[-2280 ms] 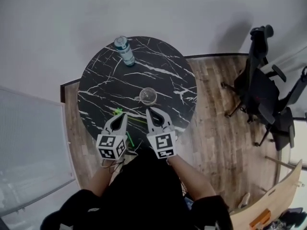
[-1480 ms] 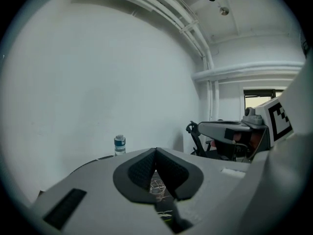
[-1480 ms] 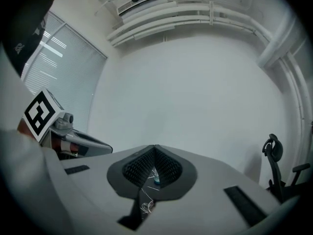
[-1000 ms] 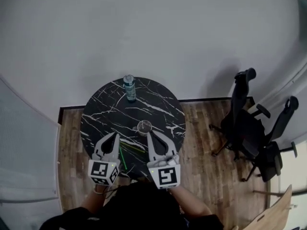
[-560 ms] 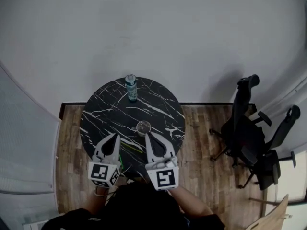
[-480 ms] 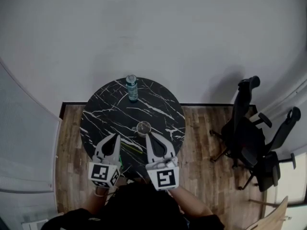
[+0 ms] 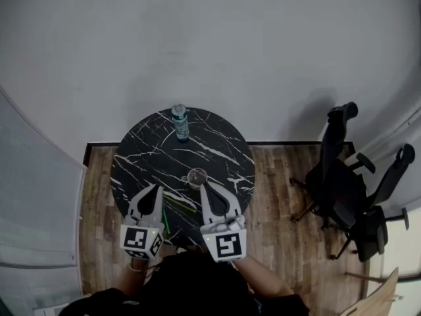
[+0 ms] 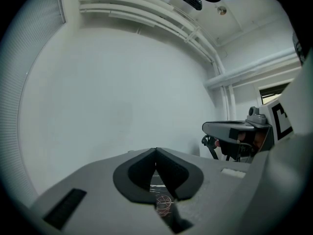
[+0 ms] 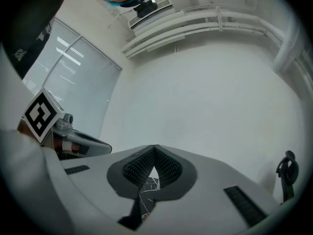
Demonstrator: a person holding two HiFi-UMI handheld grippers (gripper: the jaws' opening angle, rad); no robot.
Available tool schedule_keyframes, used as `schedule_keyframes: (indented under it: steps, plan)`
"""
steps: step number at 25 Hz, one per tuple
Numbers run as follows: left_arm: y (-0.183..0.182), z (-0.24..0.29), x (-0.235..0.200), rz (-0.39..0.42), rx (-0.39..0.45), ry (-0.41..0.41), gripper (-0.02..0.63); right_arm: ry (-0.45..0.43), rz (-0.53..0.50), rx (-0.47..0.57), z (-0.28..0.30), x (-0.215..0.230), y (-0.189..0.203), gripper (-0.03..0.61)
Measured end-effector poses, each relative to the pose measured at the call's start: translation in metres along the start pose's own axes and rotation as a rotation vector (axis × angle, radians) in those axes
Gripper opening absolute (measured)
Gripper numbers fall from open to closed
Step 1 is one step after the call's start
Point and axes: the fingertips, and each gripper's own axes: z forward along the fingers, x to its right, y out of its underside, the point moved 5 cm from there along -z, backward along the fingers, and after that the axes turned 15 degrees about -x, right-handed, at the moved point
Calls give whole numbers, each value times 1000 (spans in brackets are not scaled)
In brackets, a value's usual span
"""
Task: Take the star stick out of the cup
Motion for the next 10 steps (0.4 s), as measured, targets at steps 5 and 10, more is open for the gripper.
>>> schedule_keyframes:
  steps: [5, 10]
  plan:
    - [-3, 2, 2, 22, 9, 4, 0, 12, -8, -14, 0, 3, 1, -6]
    - [-5, 3, 7, 45, 11, 9, 0, 28, 1, -1, -2, 8, 0, -5]
